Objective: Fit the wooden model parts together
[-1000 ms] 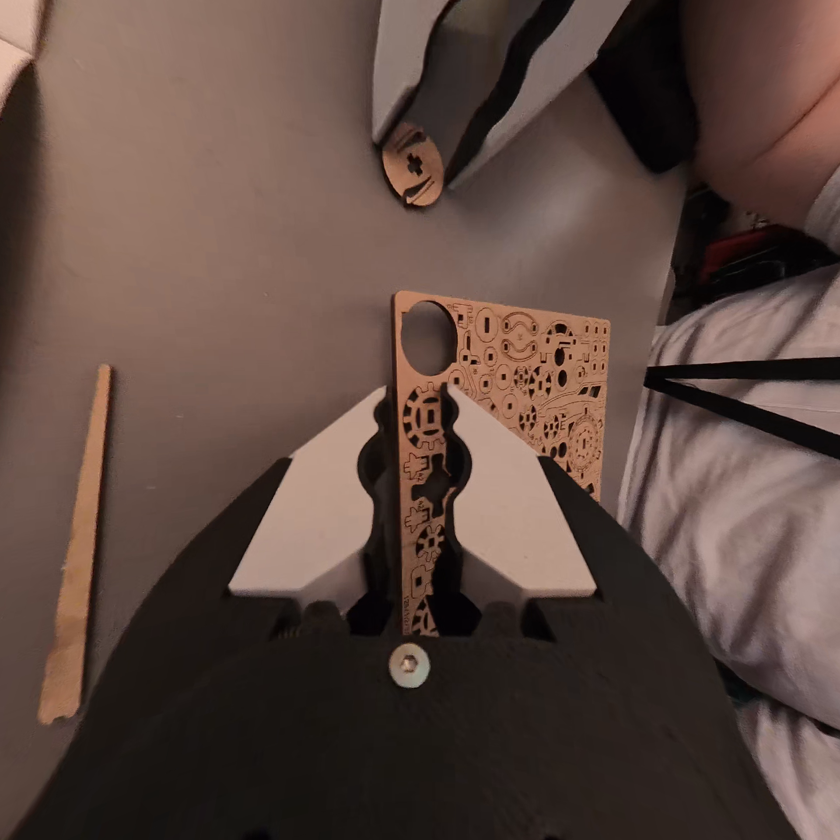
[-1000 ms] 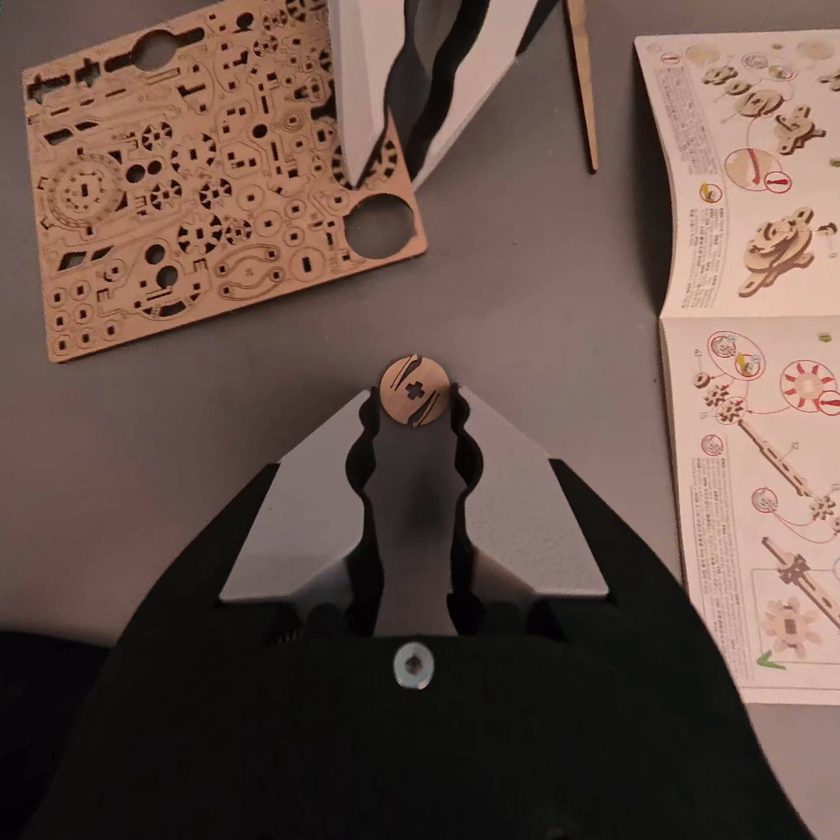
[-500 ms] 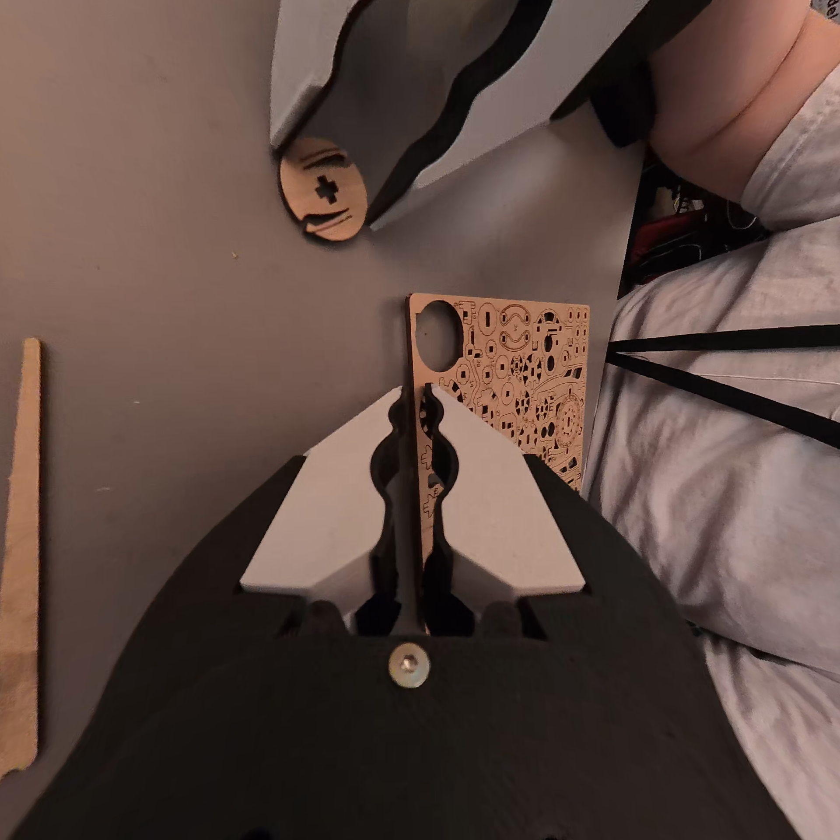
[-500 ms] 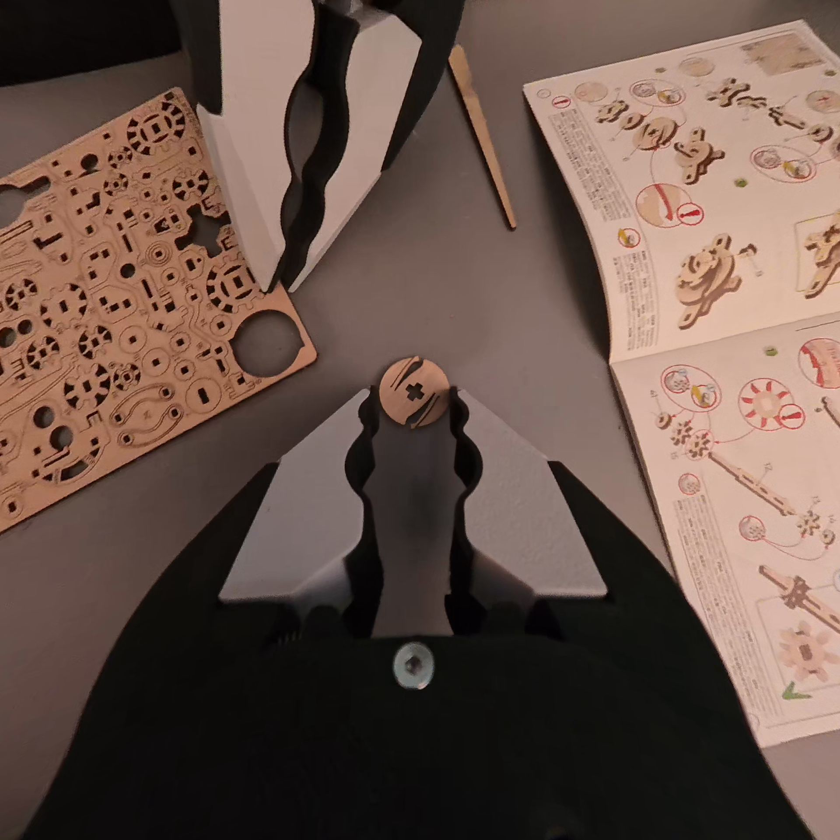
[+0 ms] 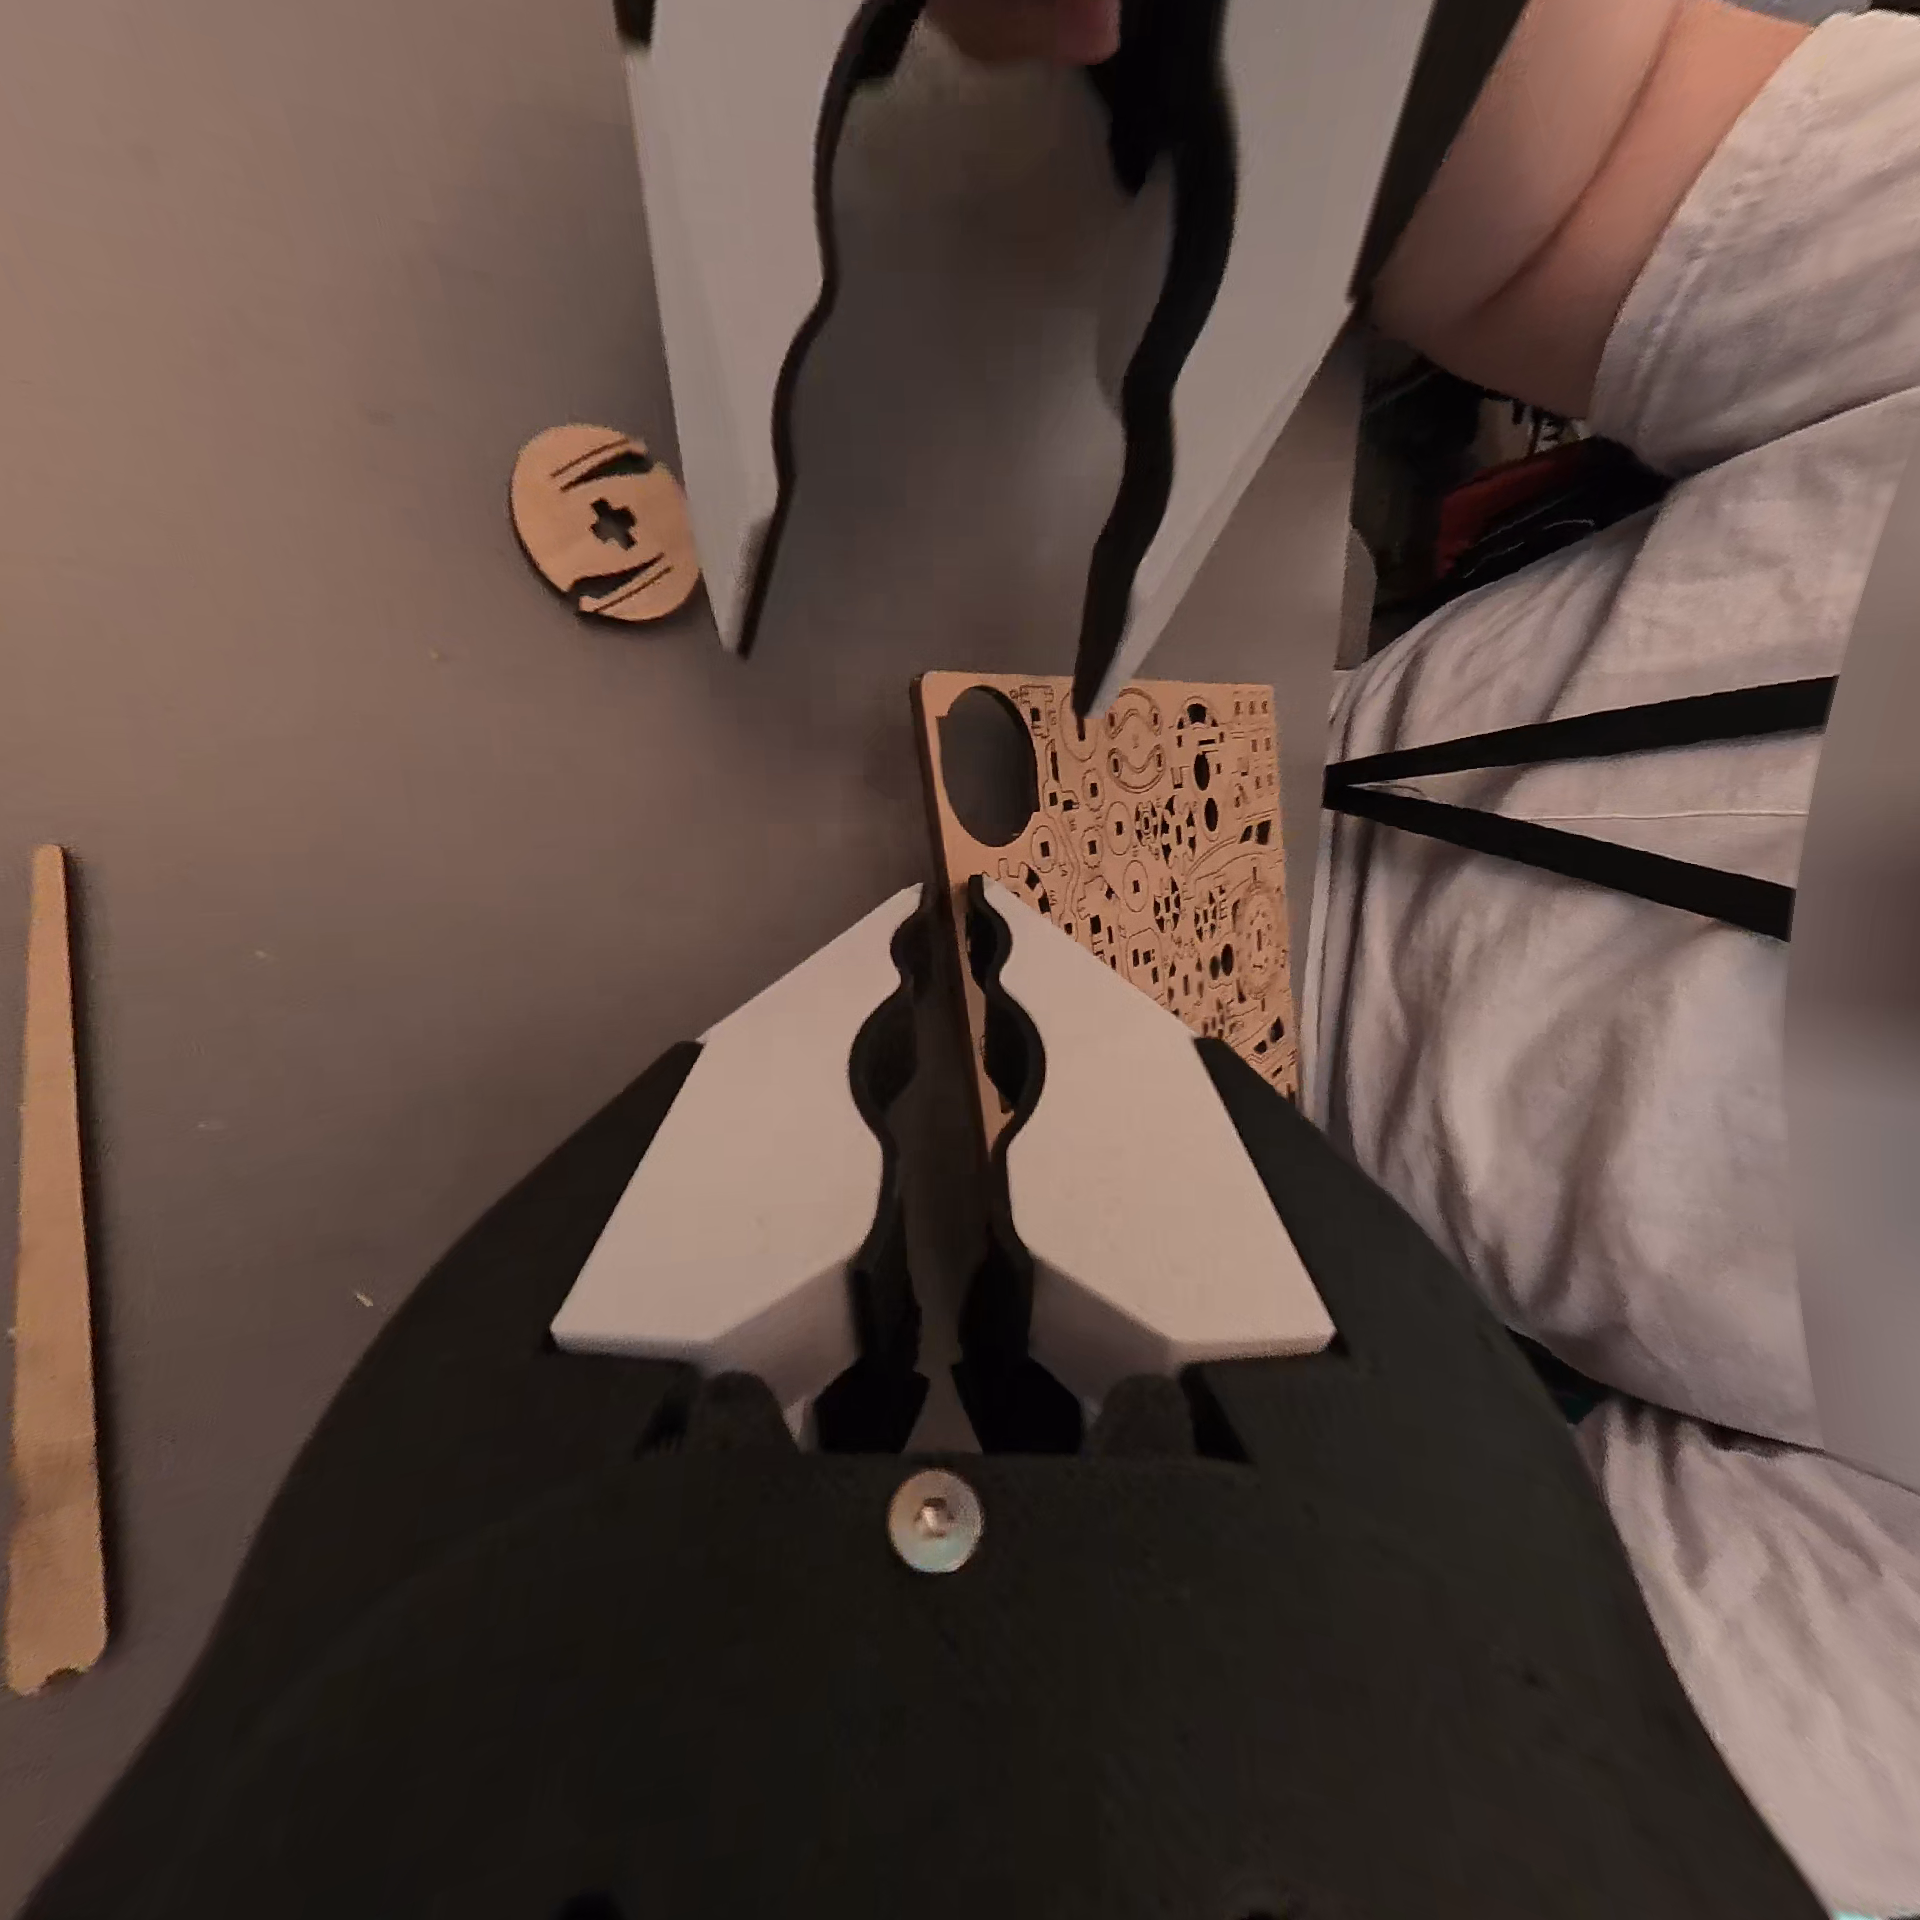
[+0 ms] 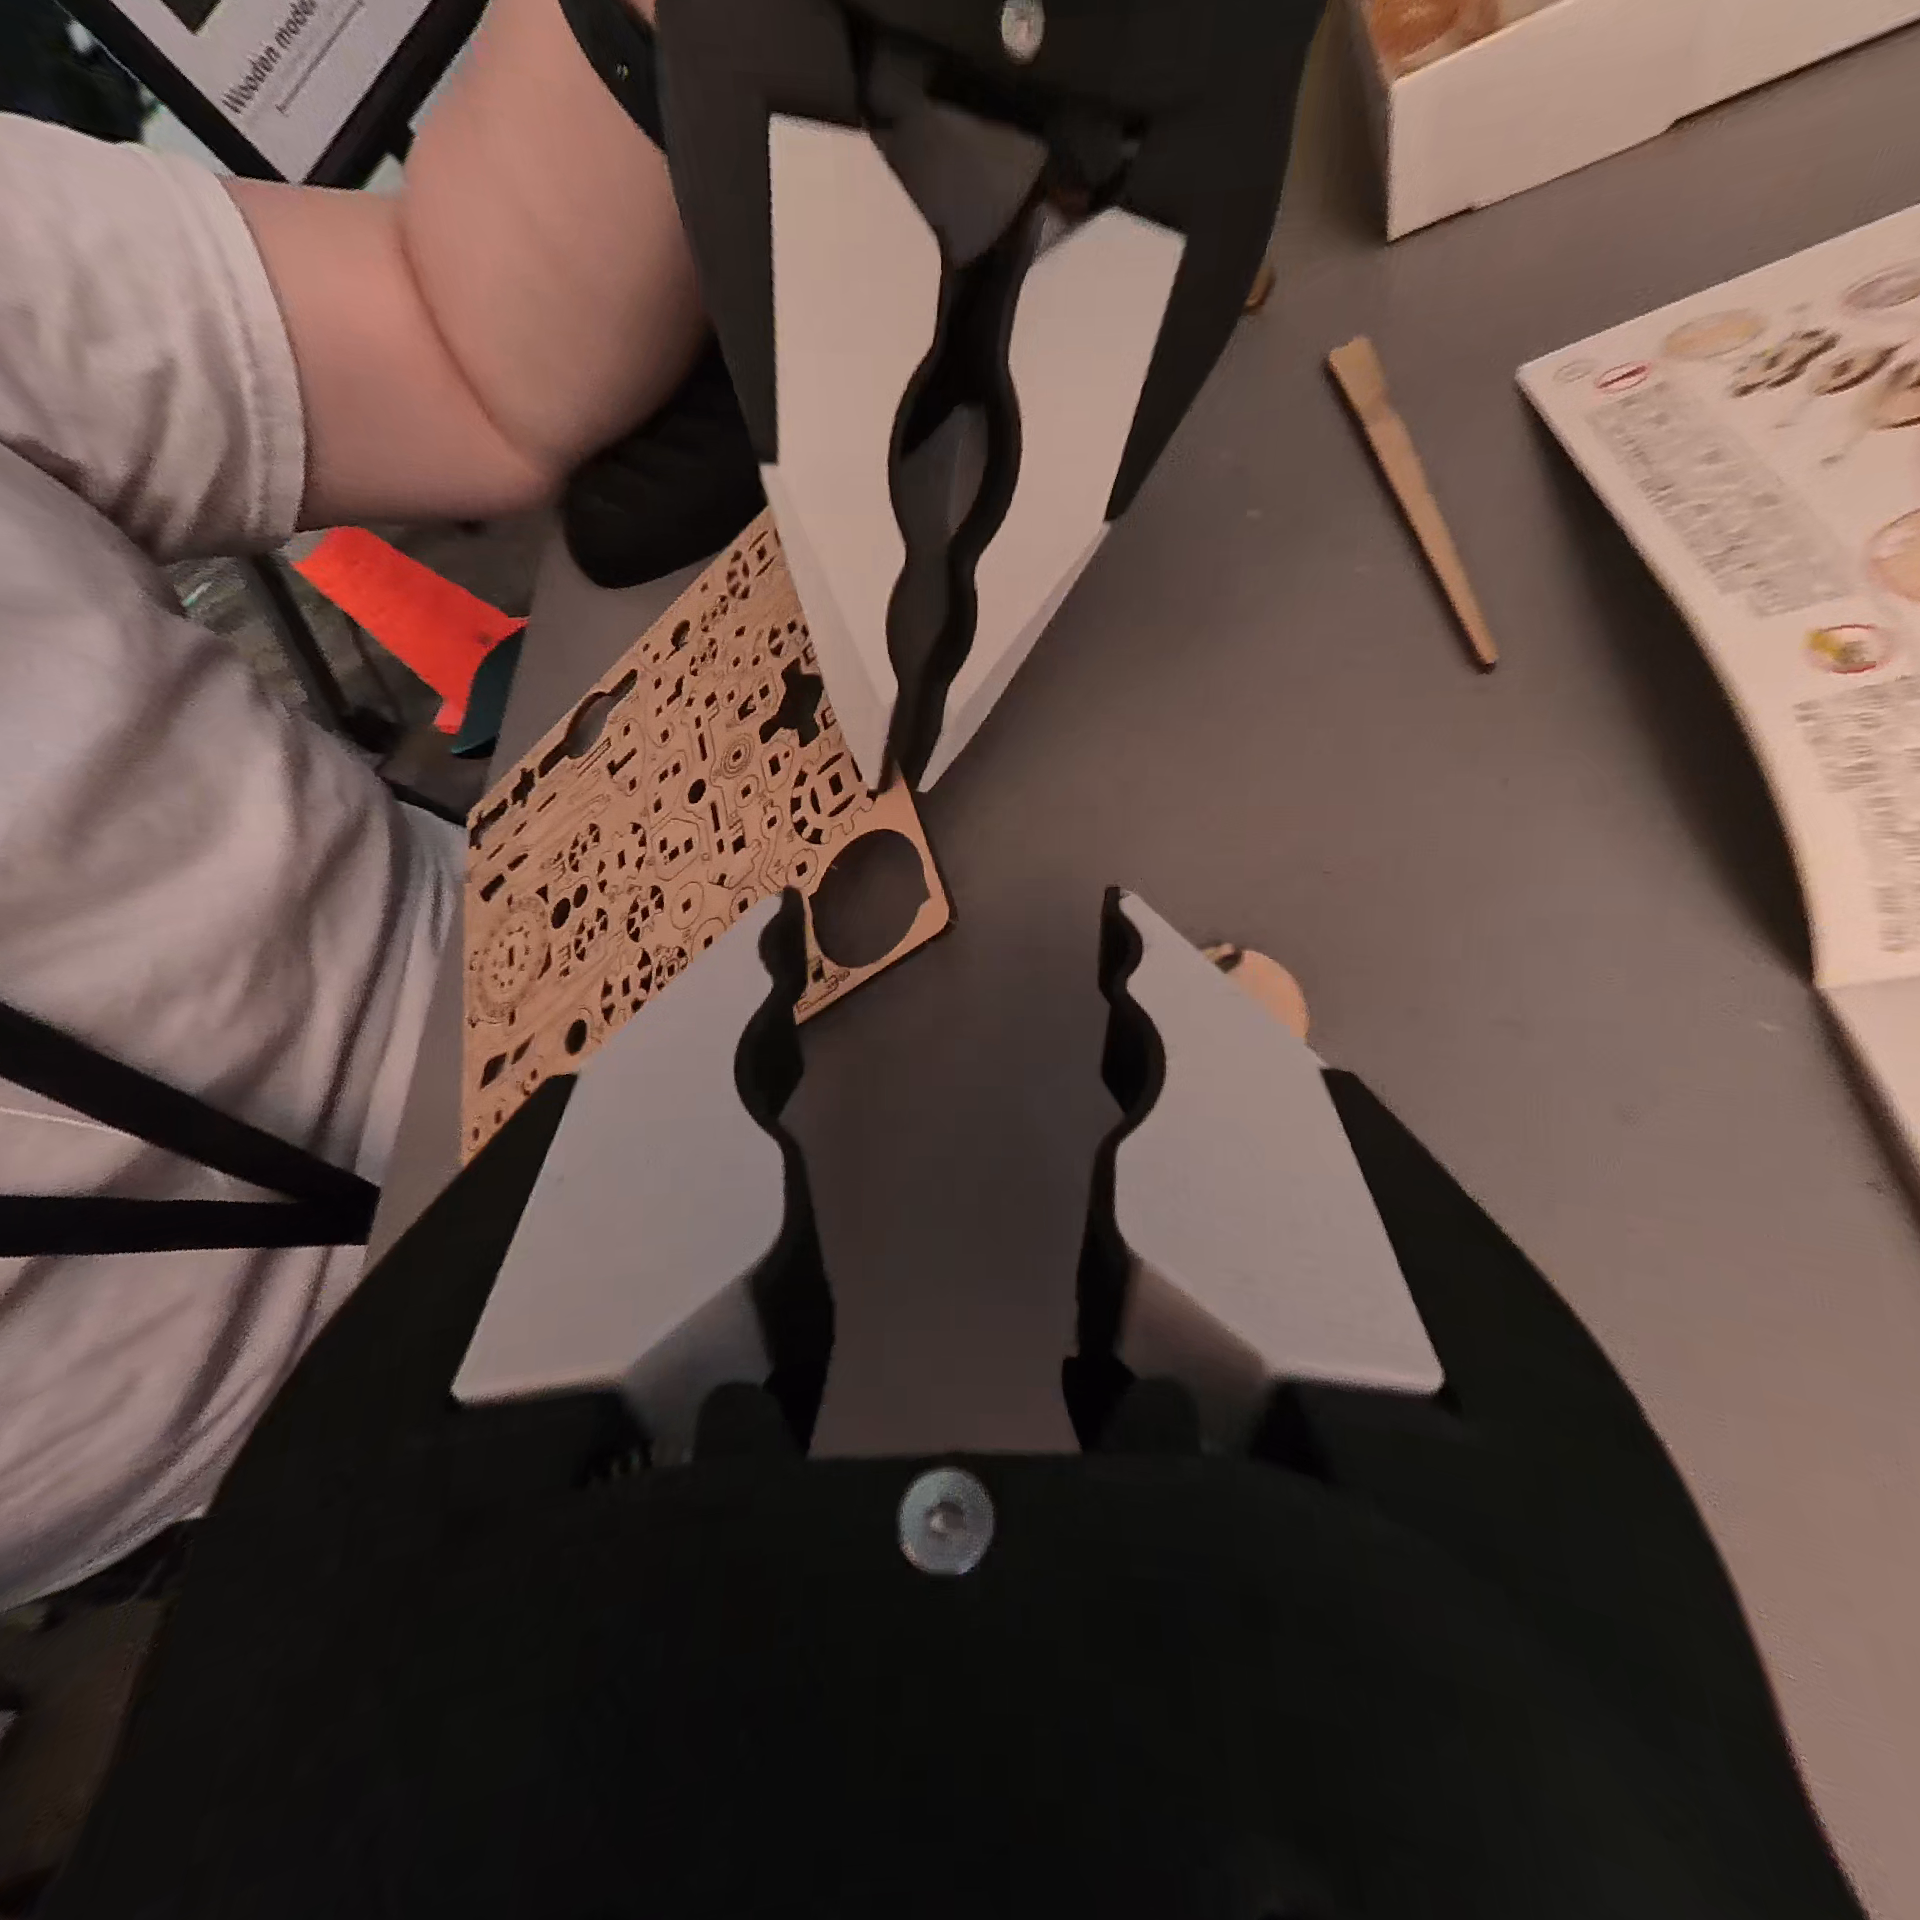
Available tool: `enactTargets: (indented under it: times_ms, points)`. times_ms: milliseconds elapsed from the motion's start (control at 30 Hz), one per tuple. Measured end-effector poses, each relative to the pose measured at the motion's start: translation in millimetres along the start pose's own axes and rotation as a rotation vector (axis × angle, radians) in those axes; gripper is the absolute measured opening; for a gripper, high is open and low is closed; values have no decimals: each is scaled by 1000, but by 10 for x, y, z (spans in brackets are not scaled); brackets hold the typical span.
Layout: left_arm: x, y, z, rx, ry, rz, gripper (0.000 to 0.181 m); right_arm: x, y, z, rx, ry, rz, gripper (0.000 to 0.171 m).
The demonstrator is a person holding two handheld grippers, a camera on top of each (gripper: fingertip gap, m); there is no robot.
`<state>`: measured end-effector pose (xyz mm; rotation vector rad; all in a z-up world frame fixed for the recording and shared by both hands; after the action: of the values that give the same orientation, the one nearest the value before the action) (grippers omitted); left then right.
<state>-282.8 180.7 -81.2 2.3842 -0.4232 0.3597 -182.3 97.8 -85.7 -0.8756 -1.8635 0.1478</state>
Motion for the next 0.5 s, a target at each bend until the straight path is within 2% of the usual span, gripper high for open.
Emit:
enactTargets:
  times_ms: [100, 167, 233, 300, 400, 500]
  points:
    - [25, 70, -59, -14, 24, 19, 3, 16, -73, 82, 90, 3, 35, 52]
    - [41, 117, -91, -17, 39, 36, 3, 28, -126, 117, 189, 17, 94, 36]
    - [75, 182, -128, -32, 68, 60, 2, 11, -127, 150, 254, 12, 169, 29]
    - [103, 242, -162, -40, 93, 85, 2, -21, -148, 168, 342, -12, 221, 2]
    - [113, 296, -242, -53, 125, 111, 0, 24, -195, 135, 376, 13, 213, 0]
    - [94, 290, -515, -74, 236, 88, 15, 73, -230, 77, 363, 40, 165, 0]
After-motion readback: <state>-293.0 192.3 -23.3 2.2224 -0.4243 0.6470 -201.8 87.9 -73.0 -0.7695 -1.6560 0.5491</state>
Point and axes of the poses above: each gripper's, where its closed fingertips meet, z out along the fingers, x out of its top, y = z × x across the jaws, the point moved 8 cm from there along -z, back along the fingers, and after that the axes turned 5 degrees about x, right-handed, at the moved point
